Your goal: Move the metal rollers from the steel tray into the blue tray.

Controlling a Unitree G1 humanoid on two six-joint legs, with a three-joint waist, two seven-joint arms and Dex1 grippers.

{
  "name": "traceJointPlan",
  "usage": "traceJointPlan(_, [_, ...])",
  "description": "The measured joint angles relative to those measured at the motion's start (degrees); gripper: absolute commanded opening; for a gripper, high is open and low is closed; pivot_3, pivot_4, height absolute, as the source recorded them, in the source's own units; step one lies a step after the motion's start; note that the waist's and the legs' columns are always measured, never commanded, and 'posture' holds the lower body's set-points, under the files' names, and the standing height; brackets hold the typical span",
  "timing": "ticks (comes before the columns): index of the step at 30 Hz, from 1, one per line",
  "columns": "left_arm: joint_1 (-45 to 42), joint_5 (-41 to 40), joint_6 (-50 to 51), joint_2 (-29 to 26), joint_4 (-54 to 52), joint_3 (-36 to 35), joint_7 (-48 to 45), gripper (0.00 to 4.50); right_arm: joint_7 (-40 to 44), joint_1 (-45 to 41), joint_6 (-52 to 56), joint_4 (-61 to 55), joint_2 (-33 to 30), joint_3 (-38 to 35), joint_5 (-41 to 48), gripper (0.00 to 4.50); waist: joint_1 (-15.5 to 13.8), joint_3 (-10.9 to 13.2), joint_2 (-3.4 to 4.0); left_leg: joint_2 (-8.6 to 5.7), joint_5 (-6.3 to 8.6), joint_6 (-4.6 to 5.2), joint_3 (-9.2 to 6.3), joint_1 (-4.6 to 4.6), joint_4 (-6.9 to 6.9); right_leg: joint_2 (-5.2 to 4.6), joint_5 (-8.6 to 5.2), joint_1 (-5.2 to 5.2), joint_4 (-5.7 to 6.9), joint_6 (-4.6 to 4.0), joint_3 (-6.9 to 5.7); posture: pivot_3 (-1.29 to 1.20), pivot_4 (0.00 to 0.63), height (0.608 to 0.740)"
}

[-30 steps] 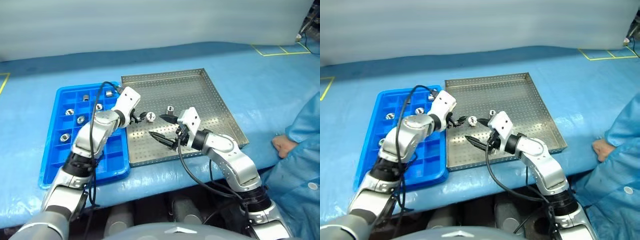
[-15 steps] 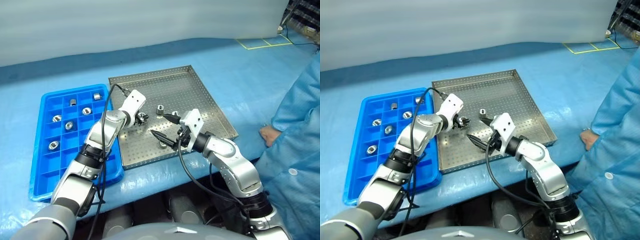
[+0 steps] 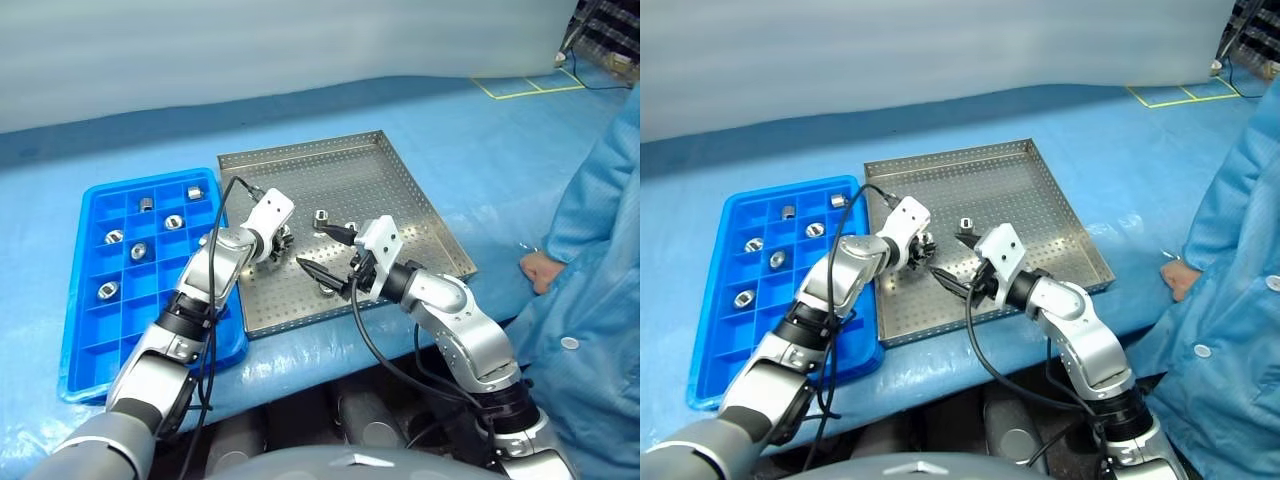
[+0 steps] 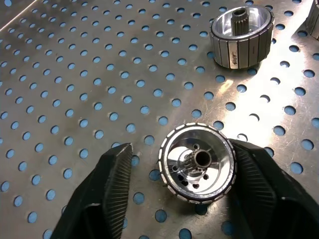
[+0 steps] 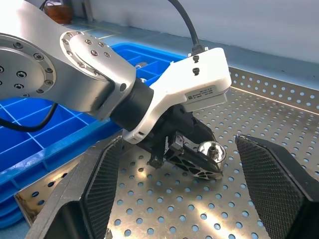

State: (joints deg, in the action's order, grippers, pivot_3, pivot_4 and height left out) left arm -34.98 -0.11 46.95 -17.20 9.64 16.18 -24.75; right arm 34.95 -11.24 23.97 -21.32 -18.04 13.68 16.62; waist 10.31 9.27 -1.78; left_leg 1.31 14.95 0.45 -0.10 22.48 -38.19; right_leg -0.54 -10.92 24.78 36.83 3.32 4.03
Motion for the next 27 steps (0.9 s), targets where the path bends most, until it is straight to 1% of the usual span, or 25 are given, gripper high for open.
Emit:
traceJointPlan(2, [0.1,0.0,-0.4,0.0,0.0,0.0,-0.6,2.25,-0.1,-0.1,0.0,0.6,-0.1,0.3,-0.8,3.83,0.0,0.0,0.0,0.0,0.0,0.0,0.0,0.0,0.0,0.0,0.0,0.0,0.0,0.0,0.0,-0.22,0.15,0.74])
traceJointPlan(5, [0.3,-0.1,-1.1,0.0,0.0,-0.1,-1.1,1.71,-0.3,-0.4,0.0,1.1,-0.1,1.0,-1.9,3.83,0.0,0.0,0.0,0.0,0.0,0.0,0.0,0.0,0.0,0.0,0.0,0.0,0.01,0.0,0.0,-0.21,0.15,0.74])
traceJointPlan(11, [1.5,-0.1,-1.5,-1.2,-1.7,-0.2,-1.9,1.7,-0.3,-0.8,0.1,2.1,-0.3,1.7,-3.0,3.83,0.0,0.0,0.01,0.0,0.0,0.0,-0.01,0.0,0.01,0.0,0.01,0.01,0.01,-0.01,0.01,-0.2,0.15,0.74])
traceJointPlan(14, [2.9,-0.3,-1.4,-2.9,-4.0,-0.2,-3.3,1.7,-1.0,-1.0,1.2,3.2,-1.2,2.0,-4.6,3.83,-0.1,0.0,0.01,0.0,0.0,0.0,-0.01,0.0,0.0,-0.01,0.01,0.01,0.03,-0.01,0.01,-0.19,0.15,0.74])
traceJointPlan(18, [3.8,-0.6,-1.2,-3.7,-6.0,-1.8,-3.7,1.7,-1.2,-1.3,1.8,4.4,-1.7,2.4,-6.0,3.83,-0.3,0.0,0.01,0.0,0.0,0.0,-0.01,0.0,-0.03,-0.01,0.01,0.0,0.03,0.0,0.01,-0.18,0.15,0.74])
traceJointPlan(20, [5.6,-3.5,0.7,-3.9,-10.3,-4.4,-5.2,1.7,-0.1,-1.5,1.9,4.6,-1.8,2.6,-5.7,3.83,-0.2,0.0,0.01,0.01,0.0,0.0,0.0,0.04,-0.02,-0.01,0.02,0.05,0.03,-0.01,0.02,-0.16,0.15,0.74])
traceJointPlan(22, [7.7,-7.8,3.5,-5.4,-18.4,-6.9,-8.1,1.7,2.5,-1.6,3.0,4.6,-2.5,2.6,-4.0,3.83,-0.2,0.0,0.01,0.06,0.0,0.0,-0.01,0.18,0.01,-0.01,0.11,0.17,0.04,-0.17,0.02,-0.15,0.15,0.74])
traceJointPlan(23, [8.7,-9.8,5.4,-6.9,-23.5,-8.2,-9.4,1.7,4.2,-1.9,3.9,4.5,-3.1,3.1,-2.9,3.83,-0.4,0.0,0.02,0.06,0.0,0.0,-0.02,0.2,0.02,-0.01,0.13,0.21,0.05,-0.21,0.02,-0.14,0.15,0.74])
traceJointPlan(25, [11.1,-12.1,8.3,-11.8,-33.7,-11.0,-10.7,1.7,7.7,-2.1,5.5,4.0,-4.2,4.2,-0.8,3.83,-0.4,0.0,0.03,0.05,0.0,0.0,-0.03,0.14,0.03,0.01,0.09,0.18,0.06,-0.17,0.01,-0.13,0.15,0.74])
traceJointPlan(26, [11.4,-12.3,8.6,-12.2,-34.6,-11.4,-10.8,1.7,8.0,-2.1,5.5,3.9,-4.2,4.2,-0.6,3.83,-0.5,0.0,0.04,0.06,0.0,0.0,-0.03,0.12,0.02,0.01,0.06,0.16,0.06,-0.12,0.01,-0.1,0.15,0.74])
traceJointPlan(27, [14.0,-13.2,10.0,-14.7,-38.9,-13.2,-11.2,1.7,9.3,-2.5,6.1,3.4,-4.0,4.7,0.6,3.83,-0.4,0.0,0.03,0.09,0.0,0.0,0.01,0.1,0.02,0.04,0.0,0.17,0.07,-0.02,0.03,-0.09,0.15,0.74])
